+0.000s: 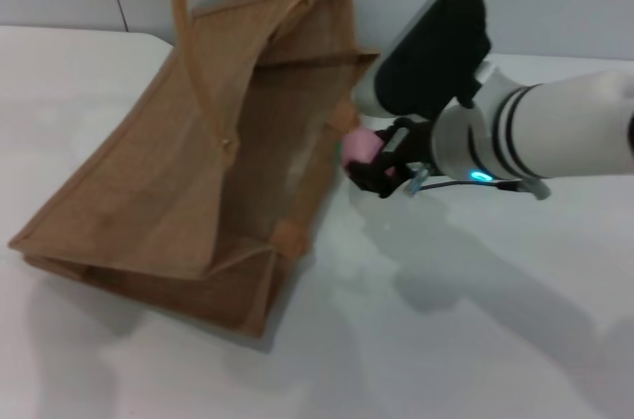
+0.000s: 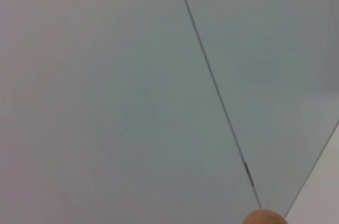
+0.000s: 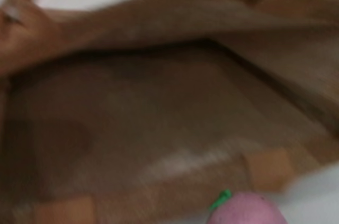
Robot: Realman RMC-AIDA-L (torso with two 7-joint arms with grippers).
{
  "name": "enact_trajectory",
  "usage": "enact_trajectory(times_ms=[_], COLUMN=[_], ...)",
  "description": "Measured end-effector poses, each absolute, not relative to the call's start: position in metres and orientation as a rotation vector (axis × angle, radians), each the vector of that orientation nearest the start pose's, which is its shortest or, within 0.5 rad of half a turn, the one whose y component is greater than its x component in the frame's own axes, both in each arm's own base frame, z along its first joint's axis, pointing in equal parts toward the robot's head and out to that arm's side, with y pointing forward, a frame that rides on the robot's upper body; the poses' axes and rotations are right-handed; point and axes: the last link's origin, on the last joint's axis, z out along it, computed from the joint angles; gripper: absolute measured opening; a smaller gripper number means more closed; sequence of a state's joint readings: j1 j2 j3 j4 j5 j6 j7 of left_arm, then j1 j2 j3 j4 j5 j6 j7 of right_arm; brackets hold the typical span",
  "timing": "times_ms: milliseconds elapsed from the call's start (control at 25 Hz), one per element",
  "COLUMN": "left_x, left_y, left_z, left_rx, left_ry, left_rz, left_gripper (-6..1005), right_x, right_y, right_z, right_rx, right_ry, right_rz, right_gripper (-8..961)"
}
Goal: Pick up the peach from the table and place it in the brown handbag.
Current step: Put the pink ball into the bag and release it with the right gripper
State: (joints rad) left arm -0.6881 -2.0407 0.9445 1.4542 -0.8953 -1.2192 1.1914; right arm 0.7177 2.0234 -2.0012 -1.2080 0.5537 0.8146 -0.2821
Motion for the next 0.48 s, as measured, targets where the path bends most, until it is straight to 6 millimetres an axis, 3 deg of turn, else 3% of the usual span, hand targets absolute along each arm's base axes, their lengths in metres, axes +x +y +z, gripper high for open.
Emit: enact_trajectory(times_ms=[240,480], left_x=[-0.102,-0.107], left_y=[0.43,0.43], left_z=[0.121,0.121], left_rx=[-2.327,-2.317], left_ry=[-0.12,-0.133], left_rz=[-0.267,-0.254], left_gripper=[124,124], right_x=[0.103,0.085], right_y=[0.378,0.378], right_z=[-0.105,-0.099], right_rx=[-2.558,-2.557], right_ry=[0.353,0.305], right_rz=[-0.193,-0.133], right_gripper=[466,462])
